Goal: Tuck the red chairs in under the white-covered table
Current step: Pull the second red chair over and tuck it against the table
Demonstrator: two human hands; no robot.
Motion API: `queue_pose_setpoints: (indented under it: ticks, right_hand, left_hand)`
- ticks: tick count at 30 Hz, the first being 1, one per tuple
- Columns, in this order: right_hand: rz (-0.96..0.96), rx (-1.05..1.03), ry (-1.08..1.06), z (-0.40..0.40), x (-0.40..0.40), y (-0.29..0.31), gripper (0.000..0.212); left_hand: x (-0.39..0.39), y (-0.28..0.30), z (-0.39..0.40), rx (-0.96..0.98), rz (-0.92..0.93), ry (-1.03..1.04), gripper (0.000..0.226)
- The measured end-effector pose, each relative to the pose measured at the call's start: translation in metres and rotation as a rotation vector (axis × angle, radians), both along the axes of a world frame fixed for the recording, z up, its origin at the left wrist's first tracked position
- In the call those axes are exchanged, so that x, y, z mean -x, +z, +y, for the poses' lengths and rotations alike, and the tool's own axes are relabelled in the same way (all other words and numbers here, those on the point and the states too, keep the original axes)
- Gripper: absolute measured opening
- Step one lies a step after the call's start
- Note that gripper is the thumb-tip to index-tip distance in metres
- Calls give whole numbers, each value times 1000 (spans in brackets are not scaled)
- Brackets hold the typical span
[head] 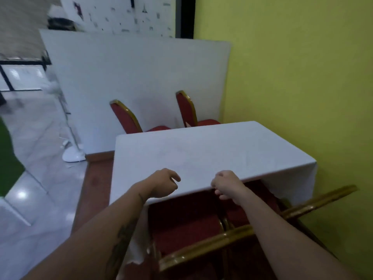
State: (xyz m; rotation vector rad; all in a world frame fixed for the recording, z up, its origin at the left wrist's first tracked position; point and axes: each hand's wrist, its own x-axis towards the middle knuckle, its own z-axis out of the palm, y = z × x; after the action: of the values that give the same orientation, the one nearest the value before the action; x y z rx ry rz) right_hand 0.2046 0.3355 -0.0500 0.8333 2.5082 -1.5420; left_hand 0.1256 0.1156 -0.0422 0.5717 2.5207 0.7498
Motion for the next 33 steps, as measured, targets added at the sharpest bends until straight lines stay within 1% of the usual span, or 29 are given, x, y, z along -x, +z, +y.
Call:
queue_pose_setpoints:
  ticks: [2,3,4,5,7,9,11,14,18,22,24,26,30,33]
  right_hand:
    - [12,-21,63,-54,27,8,14]
    - [20,-27,101,-80,39,13,24]
    - [8,-30,129,-101,55,13,50]
    - [1,-44,169,-124,67,18,29]
    - [2,-72,230,-159,97,25,38]
    - [35,-93,278,-192,130,34,41]
    - [78,-106,312,-223,166,38,42]
    - [121,-132,376,-264,221,39,39]
    - [157,-162,408,-298,304,30,41]
    - [166,-162,400,-313,398,25,41]
    - [169,-176,377,-315,442,26,32]
    - [173,-209,340,-314,484,31,23]
    - [118,-242,324,-315,560,34,37]
    - [87,-254,288,-316,608,32,42]
  left_hand:
    - [20,15,-64,-21,29,72,48]
    - [29,22,-94,-18,41,105,49]
    - [38,29,-123,-13,50,136,50]
    - [47,36,-150,-13,65,166,51]
    - [65,51,-197,-28,109,221,52]
    - [82,65,-236,-71,151,274,50]
    - [99,73,-267,-121,180,355,46]
    - [133,68,-307,-163,229,501,44]
    - [202,59,-342,-118,303,614,35]
    - [293,59,-356,-48,307,652,38]
    - [339,60,-358,-20,292,655,37]
    - [384,62,-359,-32,287,659,36]
    - [460,67,-365,-96,255,653,36]
    - [515,65,-369,-143,220,629,37]
